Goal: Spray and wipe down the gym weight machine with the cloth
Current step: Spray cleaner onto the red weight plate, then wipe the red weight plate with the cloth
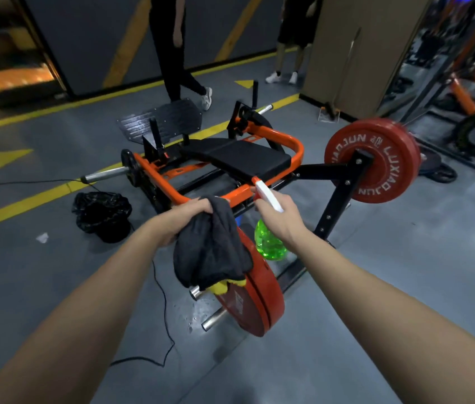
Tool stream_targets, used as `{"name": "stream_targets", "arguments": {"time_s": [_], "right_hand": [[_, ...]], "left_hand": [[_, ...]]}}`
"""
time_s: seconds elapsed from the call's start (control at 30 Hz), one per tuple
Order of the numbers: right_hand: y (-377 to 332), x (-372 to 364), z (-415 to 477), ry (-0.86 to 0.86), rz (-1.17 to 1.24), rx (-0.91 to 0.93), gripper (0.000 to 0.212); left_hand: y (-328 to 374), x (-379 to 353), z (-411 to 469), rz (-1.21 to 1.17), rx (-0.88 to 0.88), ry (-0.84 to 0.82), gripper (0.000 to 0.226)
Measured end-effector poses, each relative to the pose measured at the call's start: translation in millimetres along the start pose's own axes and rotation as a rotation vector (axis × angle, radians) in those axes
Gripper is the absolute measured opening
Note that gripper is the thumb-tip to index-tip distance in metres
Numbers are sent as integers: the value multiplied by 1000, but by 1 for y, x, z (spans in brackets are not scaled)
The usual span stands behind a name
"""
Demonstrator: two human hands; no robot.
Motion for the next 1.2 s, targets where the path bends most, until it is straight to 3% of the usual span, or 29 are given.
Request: {"name": "stream_targets", "arguments": {"time_s": [0.07,0.17,0.3,0.47,0.73,0.9,0.97,1.07,1.2], "right_hand": [[-15,-11,12,8,93,33,26],[-28,-28,28,-59,240,33,35],[-31,-40,39,-217,277,49,29],[-26,-40,65,-287,-87,214,31],[15,-43,91,-385,-158,-190,109],[26,-50,97,-516,55,-335,143],[30,-52,101,-588,20,-319,140],[31,-65,107,-595,-130,-238,109],[7,-88,110,-552,-301,-94,70]], "left_hand": [[10,-11,0,37,-42,-24,61],[22,-24,9,133,-72,-28,70],[32,-28,23,171,-30,-5,40],[33,-35,51,183,62,-51,39],[51,-32,86,160,15,9,35],[45,3,103,89,86,65,17],[46,20,113,29,145,126,29],[46,39,119,18,211,141,48],[38,69,119,-152,198,56,25]]}}
Point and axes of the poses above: each hand's wrist, its own z-axis towards the middle knuckle, its own x-axis out of the back of the hand, y = z × x, the point moved 5 cm from there along z, towards the middle knuckle, and after that the axes turned 11 degrees about x, right-handed, at the moved point
